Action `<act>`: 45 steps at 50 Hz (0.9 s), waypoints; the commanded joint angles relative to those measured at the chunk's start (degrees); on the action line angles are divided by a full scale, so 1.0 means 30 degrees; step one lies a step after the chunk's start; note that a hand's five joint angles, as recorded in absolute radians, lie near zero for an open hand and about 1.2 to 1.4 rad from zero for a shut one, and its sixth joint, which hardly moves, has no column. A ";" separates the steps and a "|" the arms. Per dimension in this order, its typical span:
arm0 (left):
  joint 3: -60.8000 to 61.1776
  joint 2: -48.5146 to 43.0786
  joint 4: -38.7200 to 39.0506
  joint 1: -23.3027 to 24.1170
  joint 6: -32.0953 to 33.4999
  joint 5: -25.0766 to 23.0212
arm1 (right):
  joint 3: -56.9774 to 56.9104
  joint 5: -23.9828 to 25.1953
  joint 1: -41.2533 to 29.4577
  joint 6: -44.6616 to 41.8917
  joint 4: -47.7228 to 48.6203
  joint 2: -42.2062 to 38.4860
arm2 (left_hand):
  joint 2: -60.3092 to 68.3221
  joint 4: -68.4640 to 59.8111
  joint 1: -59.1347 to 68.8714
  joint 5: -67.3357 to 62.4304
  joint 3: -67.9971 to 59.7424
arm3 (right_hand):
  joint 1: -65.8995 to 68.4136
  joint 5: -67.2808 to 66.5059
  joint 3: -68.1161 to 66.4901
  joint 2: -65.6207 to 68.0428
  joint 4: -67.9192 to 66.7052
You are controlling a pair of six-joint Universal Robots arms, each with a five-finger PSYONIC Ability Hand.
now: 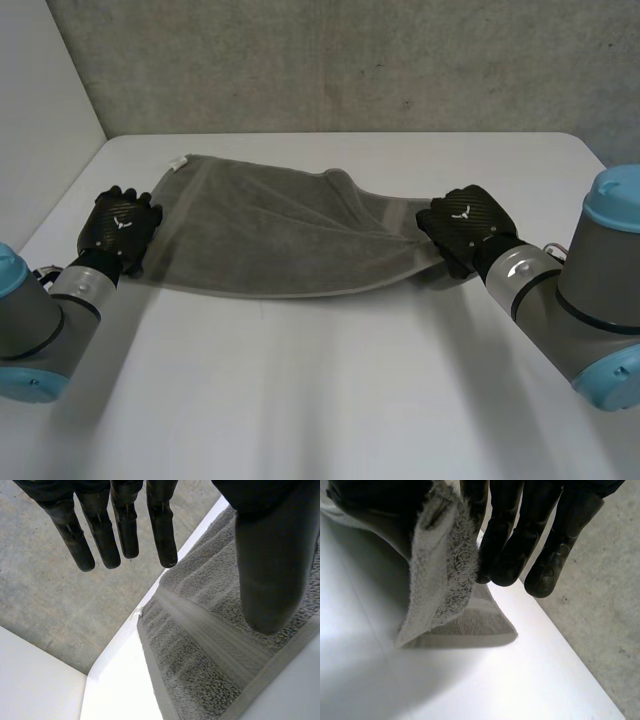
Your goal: Fold the towel.
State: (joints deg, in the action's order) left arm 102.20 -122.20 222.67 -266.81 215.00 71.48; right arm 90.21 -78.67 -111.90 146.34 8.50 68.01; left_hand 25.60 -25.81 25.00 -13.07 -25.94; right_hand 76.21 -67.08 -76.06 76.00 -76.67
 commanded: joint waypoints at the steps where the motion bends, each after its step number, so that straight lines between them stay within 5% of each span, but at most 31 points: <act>1: -0.0139 -0.0283 0.0162 0.0050 -0.0765 0.0020 | 0.1041 -0.0144 0.0590 0.0086 0.1382 -0.0024 | -0.1149 0.1217 -0.0949 0.0306 0.1260 | 0.1263 -0.0974 -0.1312 0.1332 -0.1110; 16: 0.0213 -0.0282 -0.0509 0.0285 -0.1793 -0.1971 | 0.1335 -0.0086 0.0562 0.1785 0.1589 -0.0200 | -0.2325 0.2394 -0.2125 0.1482 0.2436 | 0.1263 -0.0974 -0.1312 0.1332 -0.1110; 45: -0.1663 -0.1924 -0.1946 0.0021 -0.1763 -0.1825 | 0.0251 -0.1023 0.3198 0.1961 0.2380 -0.1343 | -0.3840 0.3909 -0.3640 0.2997 0.3951 | 0.1263 -0.0974 -0.1312 0.1332 -0.1110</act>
State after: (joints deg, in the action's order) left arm 97.30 -128.03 216.68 -266.75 209.72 65.92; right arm 91.31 -81.59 -102.96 152.26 15.69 64.47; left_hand 17.56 -18.01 17.99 -5.37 -18.17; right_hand 76.19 -67.08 -76.07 76.01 -76.88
